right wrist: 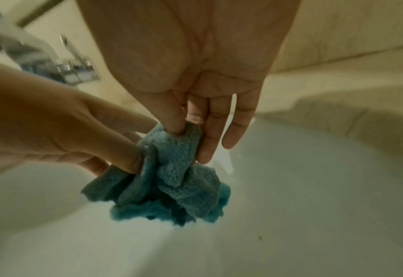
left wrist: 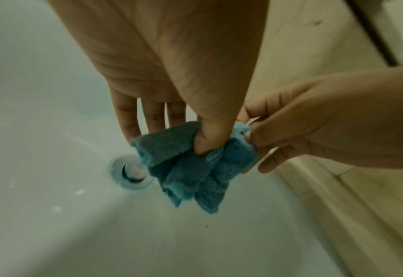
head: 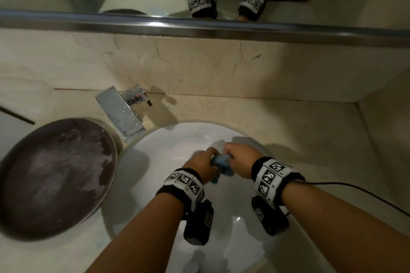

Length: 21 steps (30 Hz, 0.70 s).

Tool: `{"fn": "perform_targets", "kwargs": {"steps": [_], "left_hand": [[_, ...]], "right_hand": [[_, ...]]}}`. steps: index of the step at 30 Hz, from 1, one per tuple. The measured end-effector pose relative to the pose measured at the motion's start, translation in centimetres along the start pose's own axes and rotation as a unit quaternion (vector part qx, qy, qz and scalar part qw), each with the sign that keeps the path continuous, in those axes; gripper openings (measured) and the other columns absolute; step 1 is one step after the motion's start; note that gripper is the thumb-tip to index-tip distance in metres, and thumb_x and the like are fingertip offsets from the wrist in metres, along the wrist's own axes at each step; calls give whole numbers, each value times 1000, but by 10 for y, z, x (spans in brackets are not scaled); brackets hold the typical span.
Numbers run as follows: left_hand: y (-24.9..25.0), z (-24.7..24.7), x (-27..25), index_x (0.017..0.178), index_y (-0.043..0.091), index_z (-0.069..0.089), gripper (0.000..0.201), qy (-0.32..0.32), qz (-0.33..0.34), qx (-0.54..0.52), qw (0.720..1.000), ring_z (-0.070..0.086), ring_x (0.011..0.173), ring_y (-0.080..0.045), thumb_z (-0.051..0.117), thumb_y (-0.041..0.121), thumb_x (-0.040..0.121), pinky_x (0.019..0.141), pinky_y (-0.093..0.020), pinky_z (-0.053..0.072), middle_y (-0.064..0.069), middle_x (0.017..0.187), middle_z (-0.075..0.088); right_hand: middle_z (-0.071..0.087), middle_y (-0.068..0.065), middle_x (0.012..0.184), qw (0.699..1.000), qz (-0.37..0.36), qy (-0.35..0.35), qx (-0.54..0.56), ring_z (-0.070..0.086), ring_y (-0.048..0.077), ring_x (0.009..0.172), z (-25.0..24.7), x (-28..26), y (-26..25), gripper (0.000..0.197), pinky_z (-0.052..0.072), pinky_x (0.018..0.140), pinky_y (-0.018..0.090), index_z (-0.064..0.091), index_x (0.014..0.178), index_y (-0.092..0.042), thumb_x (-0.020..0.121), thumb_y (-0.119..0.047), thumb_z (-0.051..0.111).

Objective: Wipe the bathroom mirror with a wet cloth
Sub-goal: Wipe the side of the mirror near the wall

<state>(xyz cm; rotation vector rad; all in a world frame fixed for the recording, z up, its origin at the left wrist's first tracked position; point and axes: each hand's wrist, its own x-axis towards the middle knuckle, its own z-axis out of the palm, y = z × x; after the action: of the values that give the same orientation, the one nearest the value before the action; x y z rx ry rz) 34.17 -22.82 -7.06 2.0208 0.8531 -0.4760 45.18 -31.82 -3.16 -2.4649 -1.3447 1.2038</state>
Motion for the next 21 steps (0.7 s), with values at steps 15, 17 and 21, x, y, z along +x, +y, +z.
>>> {"fn": "perform_targets", "kwargs": {"steps": [15, 17, 21], "left_hand": [[120, -105, -97, 100, 17, 61, 11, 140, 224, 27, 964, 58, 81, -15, 61, 19, 89, 64, -17, 42, 0, 86, 63], [138, -106, -105, 104, 15, 62, 17, 137, 252, 35, 957, 59, 84, -17, 62, 22, 89, 68, -20, 43, -6, 92, 66], [165, -101, -113, 108, 17, 62, 21, 99, 289, 61, 950, 56, 85, -14, 61, 27, 90, 78, -20, 43, 0, 96, 63]], "right_hand": [[62, 5, 90, 967, -55, 239, 64, 57, 22, 86, -123, -109, 17, 16, 40, 70, 27, 60, 92, -12, 92, -6, 46], [62, 8, 87, 955, -47, 269, 111, 58, 24, 81, -132, -120, 21, 17, 46, 69, 30, 56, 88, -15, 92, -5, 43], [58, 14, 86, 931, -28, 302, 203, 56, 29, 82, -152, -137, 24, 14, 54, 74, 46, 56, 91, -7, 93, -4, 42]]}}
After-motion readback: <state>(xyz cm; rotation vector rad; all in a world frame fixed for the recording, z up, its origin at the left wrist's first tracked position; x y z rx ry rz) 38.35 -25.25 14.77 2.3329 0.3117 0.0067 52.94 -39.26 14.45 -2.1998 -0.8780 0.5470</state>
